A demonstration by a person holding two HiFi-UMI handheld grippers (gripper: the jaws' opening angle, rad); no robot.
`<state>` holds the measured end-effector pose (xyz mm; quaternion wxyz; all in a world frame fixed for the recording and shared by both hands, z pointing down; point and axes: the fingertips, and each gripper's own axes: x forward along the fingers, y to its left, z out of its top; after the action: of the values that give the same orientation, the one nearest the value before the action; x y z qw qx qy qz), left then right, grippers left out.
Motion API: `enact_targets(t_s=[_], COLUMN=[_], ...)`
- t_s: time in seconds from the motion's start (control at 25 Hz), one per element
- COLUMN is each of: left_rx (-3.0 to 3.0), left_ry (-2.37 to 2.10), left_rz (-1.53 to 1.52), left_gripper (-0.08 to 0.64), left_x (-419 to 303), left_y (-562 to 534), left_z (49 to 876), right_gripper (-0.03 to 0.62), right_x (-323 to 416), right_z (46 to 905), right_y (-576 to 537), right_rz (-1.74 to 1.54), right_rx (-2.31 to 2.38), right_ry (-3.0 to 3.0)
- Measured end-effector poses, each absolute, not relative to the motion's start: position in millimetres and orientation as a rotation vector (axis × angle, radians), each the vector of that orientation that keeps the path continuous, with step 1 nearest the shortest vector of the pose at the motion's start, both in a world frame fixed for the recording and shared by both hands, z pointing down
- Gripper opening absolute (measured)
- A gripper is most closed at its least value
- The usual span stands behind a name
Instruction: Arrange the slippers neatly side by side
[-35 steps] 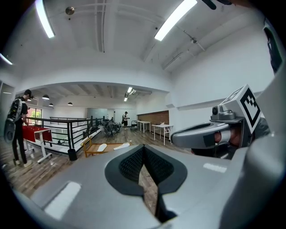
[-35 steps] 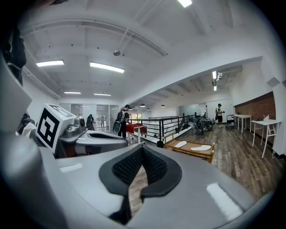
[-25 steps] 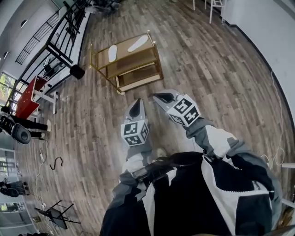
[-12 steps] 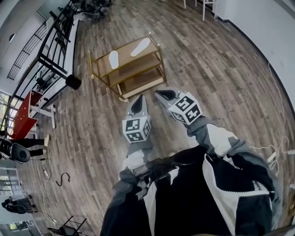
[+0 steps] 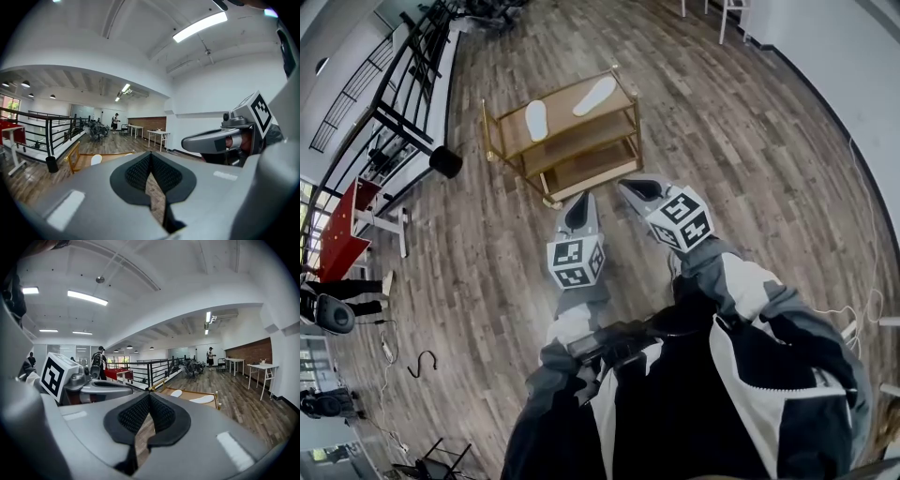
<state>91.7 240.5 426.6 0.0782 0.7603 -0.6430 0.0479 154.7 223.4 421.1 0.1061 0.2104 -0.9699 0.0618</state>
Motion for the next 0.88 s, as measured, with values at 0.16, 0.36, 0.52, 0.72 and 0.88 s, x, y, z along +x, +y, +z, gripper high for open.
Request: enact_targets(t_s=[0.16,0.36,0.52,0.72,0.88], left_rx=[2.247,2.202,2.169,2.129,2.091], left_ry=[-1.958,-2.034,-2.088,-2.133,-2.174], left_rz=[0.163,0.161,0.174,0.189,0.186], left_gripper=[0.002,0.002,0.002,0.002,0.002], left_x=[80.5,66.9,57.4,54.0,51.6], left_y=[208.4,156.0,115.8,67.6,42.4], left_z=[430.3,418.6,409.8,406.5,407.2], right_gripper=[0.005,0.005,0.005,0.005,0.005], right_x=[141.7,128.8,117.4,111.0,106.6], right_z=[421.5,411.5,400.0,399.0,403.4], right_y=[190.3,132.8,93.4,45.5,18.5], right_rz=[0.18,0.153,0.118,0.123,0.116], right_rx=[0.585,0.517,0.449,0.39,0.335], right_ry=[-2.877,-2.911,-2.937,-2.945,-2.946])
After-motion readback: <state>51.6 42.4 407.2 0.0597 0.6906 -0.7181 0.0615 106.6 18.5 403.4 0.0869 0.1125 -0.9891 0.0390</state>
